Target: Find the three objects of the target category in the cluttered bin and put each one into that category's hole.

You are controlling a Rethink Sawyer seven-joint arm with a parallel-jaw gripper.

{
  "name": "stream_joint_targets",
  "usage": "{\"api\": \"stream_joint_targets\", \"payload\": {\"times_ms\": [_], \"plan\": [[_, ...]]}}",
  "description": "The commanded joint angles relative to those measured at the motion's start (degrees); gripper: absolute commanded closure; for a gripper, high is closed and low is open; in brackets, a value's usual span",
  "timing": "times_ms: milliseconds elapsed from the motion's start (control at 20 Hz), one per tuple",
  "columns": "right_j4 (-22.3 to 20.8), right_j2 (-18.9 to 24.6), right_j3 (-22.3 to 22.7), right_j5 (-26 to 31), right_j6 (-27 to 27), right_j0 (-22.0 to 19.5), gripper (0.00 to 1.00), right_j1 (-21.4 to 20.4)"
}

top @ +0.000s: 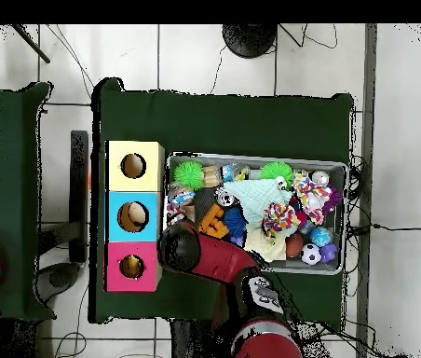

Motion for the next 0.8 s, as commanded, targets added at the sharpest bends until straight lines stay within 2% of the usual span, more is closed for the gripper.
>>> {"api": "stream_joint_targets", "payload": {"times_ms": [50, 200, 350, 600, 800], "plan": [[0.6, 3.57, 3.49, -2.26, 8.59, -1.77, 0.0, 10.54], [-0.11, 4.69, 3.64, -1.2, 6.73, -3.68, 0.0, 11.37], [-0.47, 4.4, 3.54, 1.36, 5.38, -3.83, 0.0, 10.6], [0.28, 3.48, 2.4, 13.68, 2.82, -4.16, 0.0, 6.81], [1.8, 7.11, 4.42, 19.0, 3.08, -8.38, 0.0, 3.78]]}}
